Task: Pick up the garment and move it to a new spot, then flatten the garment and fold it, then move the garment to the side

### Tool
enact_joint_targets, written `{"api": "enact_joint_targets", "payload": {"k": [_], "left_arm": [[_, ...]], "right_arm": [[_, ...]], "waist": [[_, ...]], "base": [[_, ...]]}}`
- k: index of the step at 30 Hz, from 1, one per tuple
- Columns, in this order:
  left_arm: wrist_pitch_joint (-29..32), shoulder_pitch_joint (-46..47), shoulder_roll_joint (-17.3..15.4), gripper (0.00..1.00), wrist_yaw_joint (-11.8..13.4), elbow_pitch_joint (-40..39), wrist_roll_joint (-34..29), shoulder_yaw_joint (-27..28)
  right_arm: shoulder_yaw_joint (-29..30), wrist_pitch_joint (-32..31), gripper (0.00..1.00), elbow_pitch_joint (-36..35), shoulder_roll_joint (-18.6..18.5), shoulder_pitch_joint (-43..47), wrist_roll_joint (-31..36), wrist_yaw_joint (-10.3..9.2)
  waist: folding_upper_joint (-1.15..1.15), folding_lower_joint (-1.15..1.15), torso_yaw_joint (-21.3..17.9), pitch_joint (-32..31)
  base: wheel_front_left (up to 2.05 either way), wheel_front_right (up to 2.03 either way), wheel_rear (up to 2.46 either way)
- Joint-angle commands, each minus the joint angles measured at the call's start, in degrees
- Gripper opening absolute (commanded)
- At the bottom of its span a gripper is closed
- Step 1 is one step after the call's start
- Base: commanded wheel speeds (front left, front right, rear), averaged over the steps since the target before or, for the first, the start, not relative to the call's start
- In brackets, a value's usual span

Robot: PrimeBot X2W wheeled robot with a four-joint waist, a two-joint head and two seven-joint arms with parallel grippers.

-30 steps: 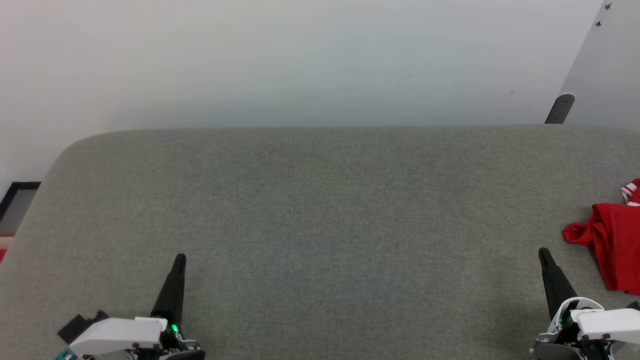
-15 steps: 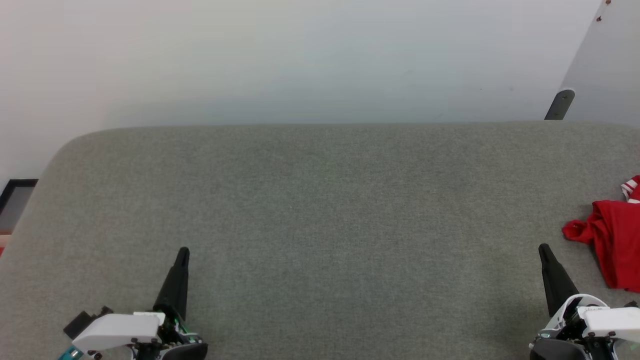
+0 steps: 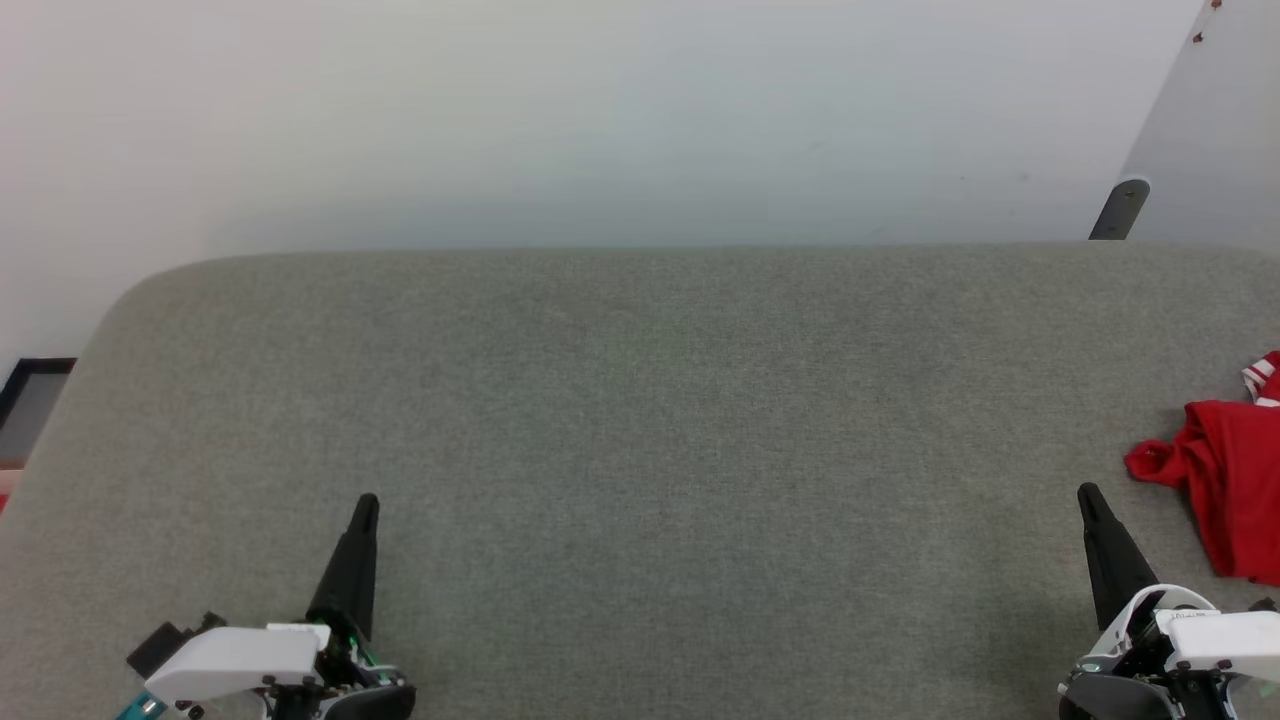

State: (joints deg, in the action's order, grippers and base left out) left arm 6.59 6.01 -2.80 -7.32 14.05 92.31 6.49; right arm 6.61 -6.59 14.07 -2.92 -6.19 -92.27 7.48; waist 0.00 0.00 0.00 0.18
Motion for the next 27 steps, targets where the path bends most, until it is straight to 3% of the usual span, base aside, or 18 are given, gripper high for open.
{"api": "enact_joint_targets", "payload": {"k": [1, 27], "left_arm": [[0.13, 0.55, 0.01, 0.00, -0.30, 0.07, 0.17, 0.16], [0.12, 0.55, 0.01, 0.00, -0.30, 0.06, 0.18, 0.14]], "right_arm": [[0.01, -0.13, 0.00, -0.14, 0.21, -0.11, -0.25, 0.02], [0.00, -0.12, 0.00, -0.14, 0.21, -0.11, -0.26, 0.02]], "waist": [[0.00, 0.00, 0.00, 0.00], [0.00, 0.00, 0.00, 0.00]], "base": [[0.00, 0.00, 0.00], [0.00, 0.00, 0.00]]}}
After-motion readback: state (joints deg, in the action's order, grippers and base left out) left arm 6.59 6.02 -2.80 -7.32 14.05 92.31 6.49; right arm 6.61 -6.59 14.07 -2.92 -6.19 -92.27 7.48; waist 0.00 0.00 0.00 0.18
